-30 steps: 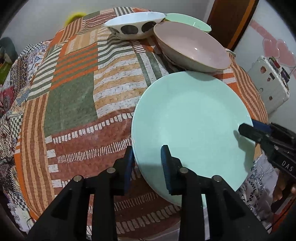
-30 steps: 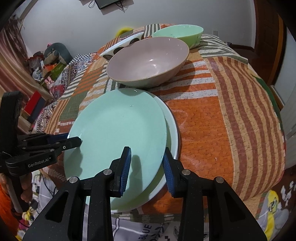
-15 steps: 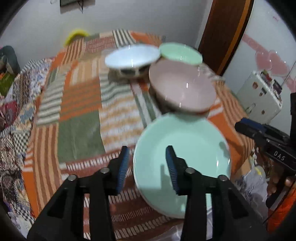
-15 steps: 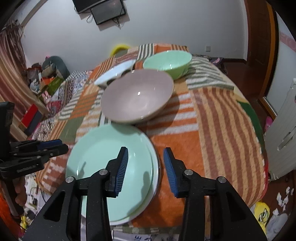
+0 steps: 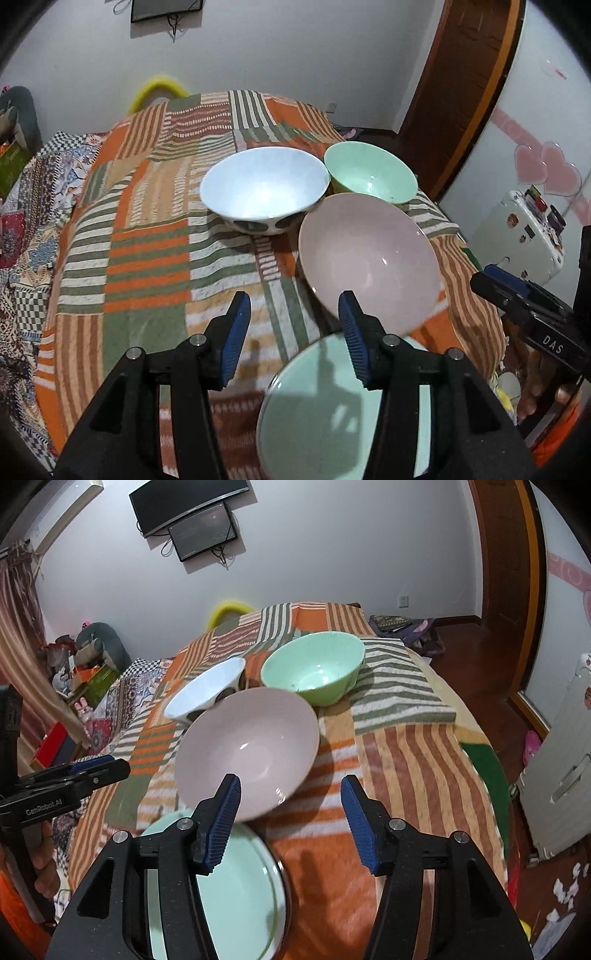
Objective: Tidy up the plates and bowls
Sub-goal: 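Close both grippers on the rim of the pale pink bowl, then lift the pink bowl with both grippers and carry it over the plate stack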
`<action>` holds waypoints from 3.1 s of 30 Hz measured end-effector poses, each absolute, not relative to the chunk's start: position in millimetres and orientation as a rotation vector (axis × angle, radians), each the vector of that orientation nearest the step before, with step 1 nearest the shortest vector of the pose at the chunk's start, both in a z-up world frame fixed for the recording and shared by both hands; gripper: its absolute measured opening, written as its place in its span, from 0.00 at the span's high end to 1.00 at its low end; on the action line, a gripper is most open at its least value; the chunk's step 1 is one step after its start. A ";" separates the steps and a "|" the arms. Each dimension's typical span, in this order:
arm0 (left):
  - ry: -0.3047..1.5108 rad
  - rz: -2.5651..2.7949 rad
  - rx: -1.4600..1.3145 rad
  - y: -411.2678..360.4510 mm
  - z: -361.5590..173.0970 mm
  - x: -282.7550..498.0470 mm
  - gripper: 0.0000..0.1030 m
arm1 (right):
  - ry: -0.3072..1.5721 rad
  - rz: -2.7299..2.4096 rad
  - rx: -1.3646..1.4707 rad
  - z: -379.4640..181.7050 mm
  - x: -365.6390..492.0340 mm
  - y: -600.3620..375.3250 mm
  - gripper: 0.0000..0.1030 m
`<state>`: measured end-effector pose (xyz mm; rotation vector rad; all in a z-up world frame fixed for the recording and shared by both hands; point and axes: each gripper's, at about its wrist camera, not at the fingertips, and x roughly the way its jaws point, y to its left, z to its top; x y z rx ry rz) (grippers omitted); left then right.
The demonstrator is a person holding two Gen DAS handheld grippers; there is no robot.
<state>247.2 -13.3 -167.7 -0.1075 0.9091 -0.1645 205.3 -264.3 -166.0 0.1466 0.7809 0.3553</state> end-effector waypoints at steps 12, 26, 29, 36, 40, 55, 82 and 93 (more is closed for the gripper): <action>0.966 -0.176 -0.102 -25.5 -209.1 299.7 0.52 | 0.851 0.370 0.202 -196.7 247.3 -257.9 0.49; 0.983 -0.238 -0.150 -27.5 -226.1 313.2 0.90 | 0.871 0.409 0.198 -208.1 257.6 -251.8 0.78; 0.970 -0.218 -0.097 -34.3 -224.0 309.2 0.90 | 0.876 0.408 0.211 -205.8 255.8 -254.8 0.78; 0.970 -0.246 -0.131 -33.6 -212.8 297.8 0.90 | 0.859 0.394 0.196 -192.1 247.2 -254.6 0.78; 0.962 -0.264 -0.134 -33.1 -201.3 284.0 0.89 | 0.838 0.404 0.175 -180.5 237.1 -256.9 0.78; 0.864 -0.244 -0.123 -16.8 -149.3 219.8 0.89 | 0.759 0.448 0.116 -144.9 203.1 -238.8 0.78; 0.764 -0.089 -0.182 75.5 -114.5 105.9 0.89 | 0.696 0.621 0.046 -127.0 139.0 -158.7 0.78; 0.808 -0.003 -0.218 120.5 -135.8 84.7 0.89 | 0.759 0.697 0.003 -148.5 129.9 -109.1 0.78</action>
